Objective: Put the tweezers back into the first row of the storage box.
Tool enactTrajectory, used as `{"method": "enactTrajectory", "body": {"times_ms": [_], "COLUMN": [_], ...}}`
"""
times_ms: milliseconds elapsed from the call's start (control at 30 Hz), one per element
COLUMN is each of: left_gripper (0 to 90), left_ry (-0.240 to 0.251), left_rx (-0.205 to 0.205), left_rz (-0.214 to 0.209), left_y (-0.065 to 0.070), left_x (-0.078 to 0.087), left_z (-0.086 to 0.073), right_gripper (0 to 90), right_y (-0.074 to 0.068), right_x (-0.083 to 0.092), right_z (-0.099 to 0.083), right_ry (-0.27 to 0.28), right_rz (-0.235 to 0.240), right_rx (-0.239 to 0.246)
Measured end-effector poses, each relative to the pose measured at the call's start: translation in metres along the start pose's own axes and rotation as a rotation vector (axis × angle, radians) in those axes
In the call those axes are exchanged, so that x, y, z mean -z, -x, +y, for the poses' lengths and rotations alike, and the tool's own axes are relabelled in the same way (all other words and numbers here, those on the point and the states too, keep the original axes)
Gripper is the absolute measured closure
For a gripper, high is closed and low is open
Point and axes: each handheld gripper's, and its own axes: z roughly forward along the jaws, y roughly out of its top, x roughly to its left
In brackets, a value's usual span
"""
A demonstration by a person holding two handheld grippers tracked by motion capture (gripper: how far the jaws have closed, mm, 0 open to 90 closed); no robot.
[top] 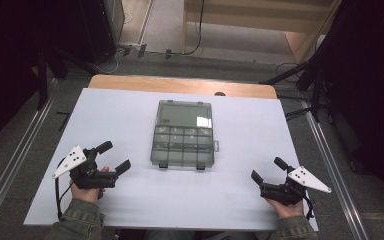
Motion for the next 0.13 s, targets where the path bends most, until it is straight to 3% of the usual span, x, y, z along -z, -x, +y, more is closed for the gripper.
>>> {"method": "enactTrajectory", "body": {"times_ms": [133], "left_gripper": [0.0], "left_ry": [0.002], "left_rx": [0.003], "left_rz": [-0.001], "left_y": [0.0001], "left_x": [0.0000], "left_z": [0.0001], "right_gripper": [0.0], "right_y": [0.0010], "right_x": [0.0006], "right_z": [-0.0010], "right_ry": [-0.002], "right_rz": [0.003], "right_rx": [-0.005]}}
